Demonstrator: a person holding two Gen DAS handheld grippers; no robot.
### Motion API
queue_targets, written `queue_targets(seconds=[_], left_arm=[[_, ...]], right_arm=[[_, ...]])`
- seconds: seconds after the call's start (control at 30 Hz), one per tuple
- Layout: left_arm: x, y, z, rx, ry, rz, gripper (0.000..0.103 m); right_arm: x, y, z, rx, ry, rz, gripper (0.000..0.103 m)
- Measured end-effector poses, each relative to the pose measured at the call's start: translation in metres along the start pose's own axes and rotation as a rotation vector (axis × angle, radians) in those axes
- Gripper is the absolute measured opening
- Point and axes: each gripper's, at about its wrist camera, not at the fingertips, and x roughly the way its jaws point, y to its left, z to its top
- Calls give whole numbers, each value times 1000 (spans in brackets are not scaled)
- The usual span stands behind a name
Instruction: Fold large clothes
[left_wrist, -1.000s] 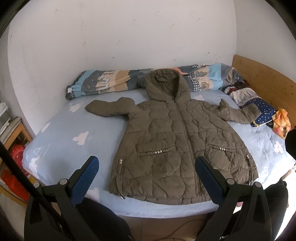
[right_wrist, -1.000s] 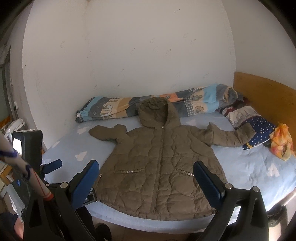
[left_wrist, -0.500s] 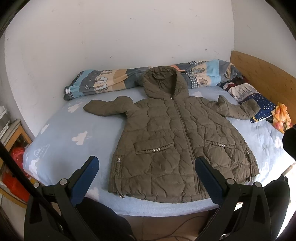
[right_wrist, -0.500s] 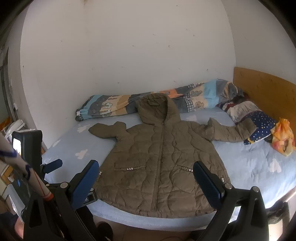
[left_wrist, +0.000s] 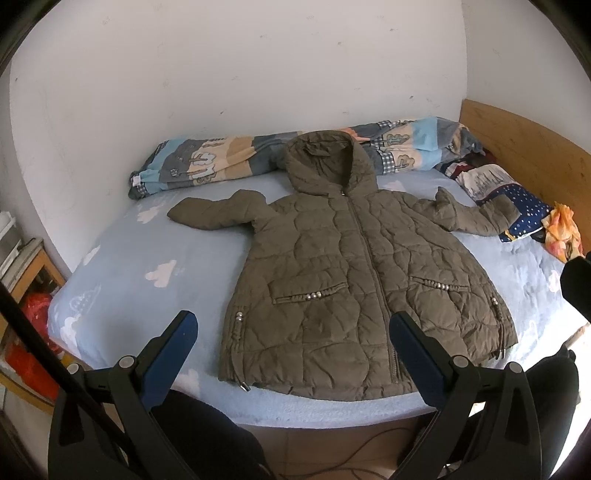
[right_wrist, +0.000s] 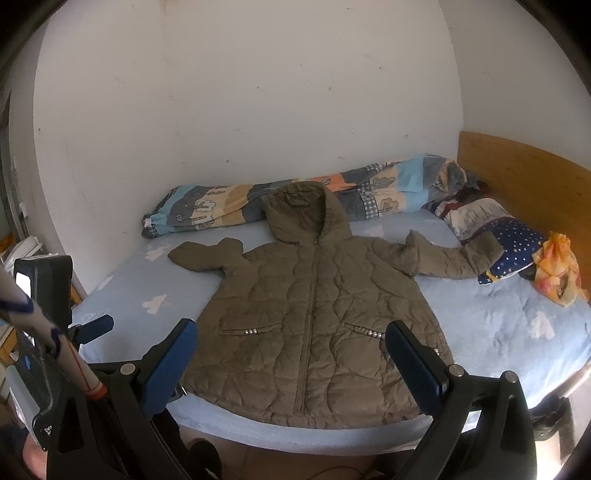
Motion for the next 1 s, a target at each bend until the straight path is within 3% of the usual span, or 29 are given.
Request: queue_targets(seconds=[0.4,0.57,0.67,0.8,1.0], left_arm=[[-5,-9,3,22,7,33,103],[12,-2,9,11,16,32,103],[42,13,27,-24,31,60,103],[84,33,66,-70,16,90,103],[165,40,120,-157,-28,131,103]], right_arm=[[1,-13,0,29,5,16,103],[7,-21,1,45,9,26,103],[19,-43,3,105,17,15,103],[38,-87,15,180,27,-61,103],[84,-187,39,324,39,-195,103]])
